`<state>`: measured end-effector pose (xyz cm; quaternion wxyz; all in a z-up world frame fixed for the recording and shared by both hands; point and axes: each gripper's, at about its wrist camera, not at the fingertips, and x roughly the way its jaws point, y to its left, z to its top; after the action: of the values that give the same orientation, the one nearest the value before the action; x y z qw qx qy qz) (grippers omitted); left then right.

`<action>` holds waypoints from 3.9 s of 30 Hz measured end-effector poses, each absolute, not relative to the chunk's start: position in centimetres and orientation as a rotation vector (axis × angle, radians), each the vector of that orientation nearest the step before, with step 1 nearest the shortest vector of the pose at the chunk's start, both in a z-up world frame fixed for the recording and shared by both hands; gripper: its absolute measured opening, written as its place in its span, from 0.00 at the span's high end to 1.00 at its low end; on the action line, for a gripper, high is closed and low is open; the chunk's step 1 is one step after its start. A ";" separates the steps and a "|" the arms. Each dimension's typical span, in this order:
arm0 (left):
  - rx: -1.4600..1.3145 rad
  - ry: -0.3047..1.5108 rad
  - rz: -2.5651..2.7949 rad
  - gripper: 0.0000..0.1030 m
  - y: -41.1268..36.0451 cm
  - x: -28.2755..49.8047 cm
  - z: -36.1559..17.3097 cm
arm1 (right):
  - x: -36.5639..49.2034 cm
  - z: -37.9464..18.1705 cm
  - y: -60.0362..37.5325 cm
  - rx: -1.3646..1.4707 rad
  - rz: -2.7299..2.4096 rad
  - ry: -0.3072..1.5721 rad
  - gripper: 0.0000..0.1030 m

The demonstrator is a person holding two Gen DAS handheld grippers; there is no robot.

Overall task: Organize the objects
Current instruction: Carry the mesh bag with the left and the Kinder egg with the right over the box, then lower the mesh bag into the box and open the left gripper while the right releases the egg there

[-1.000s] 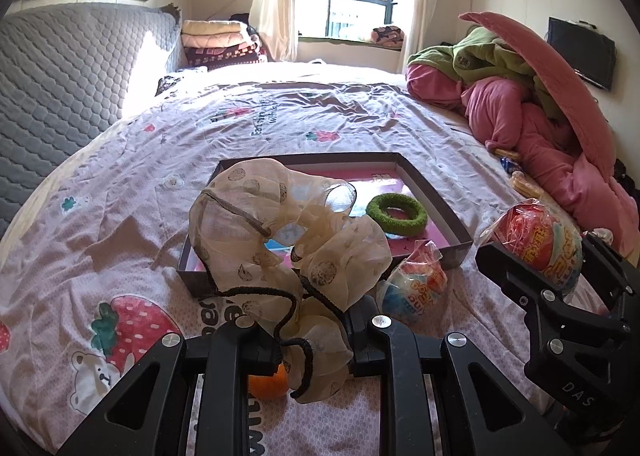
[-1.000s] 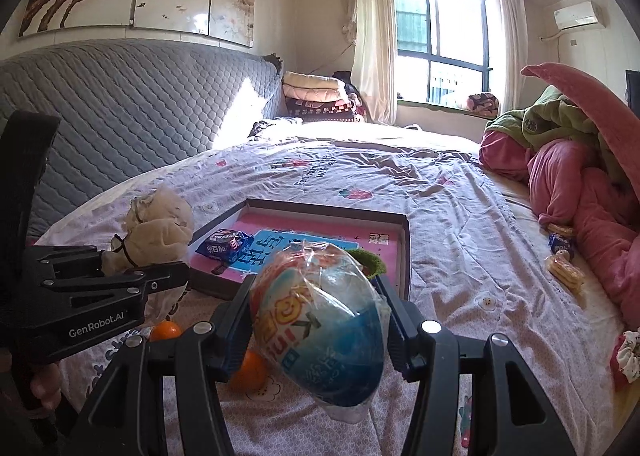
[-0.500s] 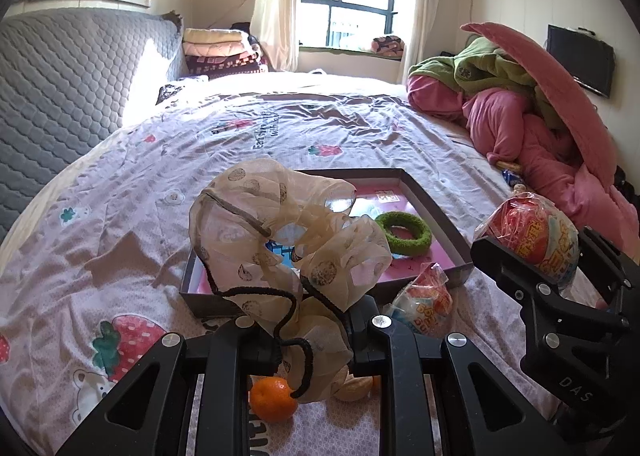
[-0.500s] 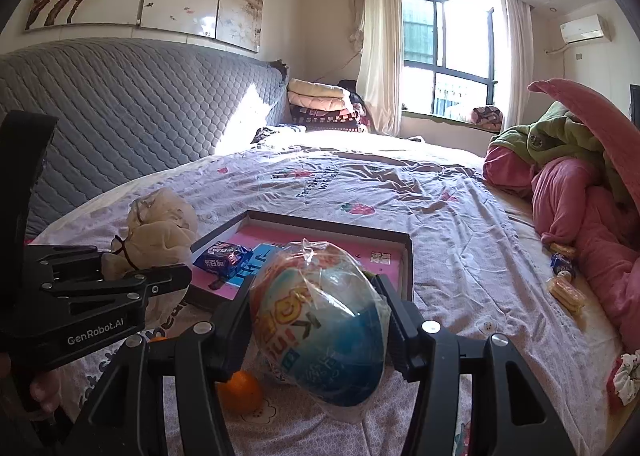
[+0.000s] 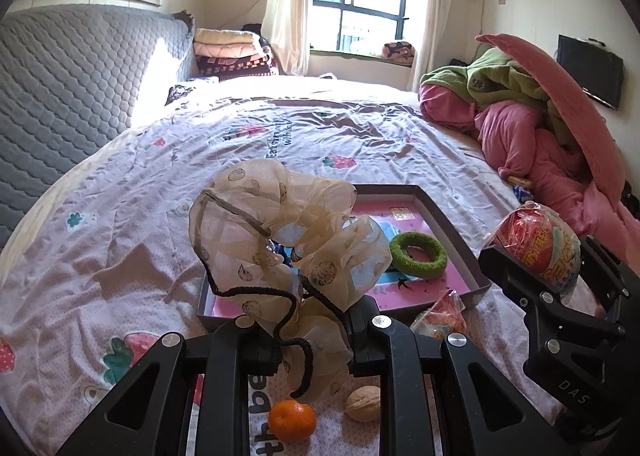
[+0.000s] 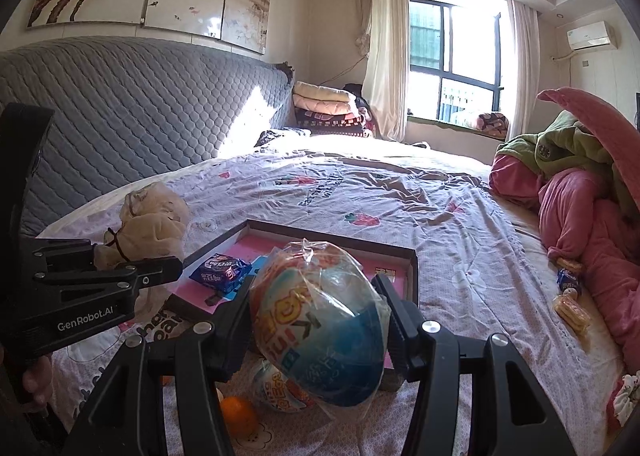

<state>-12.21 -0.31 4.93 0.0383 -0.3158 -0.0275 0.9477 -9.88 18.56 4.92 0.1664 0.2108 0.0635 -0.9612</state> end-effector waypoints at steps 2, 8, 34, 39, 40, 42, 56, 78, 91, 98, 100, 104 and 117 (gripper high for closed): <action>-0.950 -0.076 2.916 0.78 -0.4 -12.3 5.4 | -10.0 5.1 18.4 0.592 -2.738 0.189 0.45; -0.932 -0.052 2.928 0.78 -0.6 -13.1 6.4 | -11.2 5.3 18.6 0.594 -2.752 0.190 0.45; -0.886 -0.069 2.937 0.78 -2.2 -18.2 9.8 | -14.8 7.5 19.1 0.531 -2.766 0.187 0.45; -0.888 -0.073 2.926 0.78 -2.0 -18.8 9.5 | -15.4 7.7 19.1 0.528 -2.770 0.197 0.45; -0.893 -0.075 2.921 0.78 -1.9 -18.9 9.3 | -15.6 7.8 19.1 0.531 -2.769 0.198 0.45; -0.902 -0.073 2.915 0.78 -1.6 -19.2 8.9 | -16.0 7.7 19.0 0.535 -2.769 0.202 0.45; -0.998 -0.071 2.863 0.78 -0.4 -20.9 4.9 | -17.9 6.2 18.7 0.624 -2.752 0.208 0.44; -1.118 -0.085 2.803 0.78 -0.9 -21.2 0.2 | -18.7 1.6 15.7 0.793 -2.622 0.250 0.44; -1.170 -0.068 2.762 0.78 -0.3 -21.5 -1.7 | -19.6 -0.3 15.0 0.896 -2.557 0.253 0.44; -1.193 -0.061 2.747 0.77 -0.1 -21.5 -2.4 | -19.8 -0.8 14.8 0.927 -2.541 0.250 0.44; -1.191 -0.063 2.745 0.77 -0.1 -21.5 -2.5 | -19.8 -0.9 14.7 0.931 -2.537 0.259 0.44; -1.198 -0.061 2.736 0.77 -0.1 -21.7 -2.8 | -19.8 -1.2 14.6 0.951 -2.529 0.269 0.44; -1.231 -0.029 2.712 0.77 0.6 -22.3 -3.6 | -20.9 -2.6 15.4 1.059 -2.541 0.277 0.44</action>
<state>-22.26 0.57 -3.55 0.0817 -0.4119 -0.0098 0.9075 -20.93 15.38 -2.65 0.1862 0.3760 0.0985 -0.9024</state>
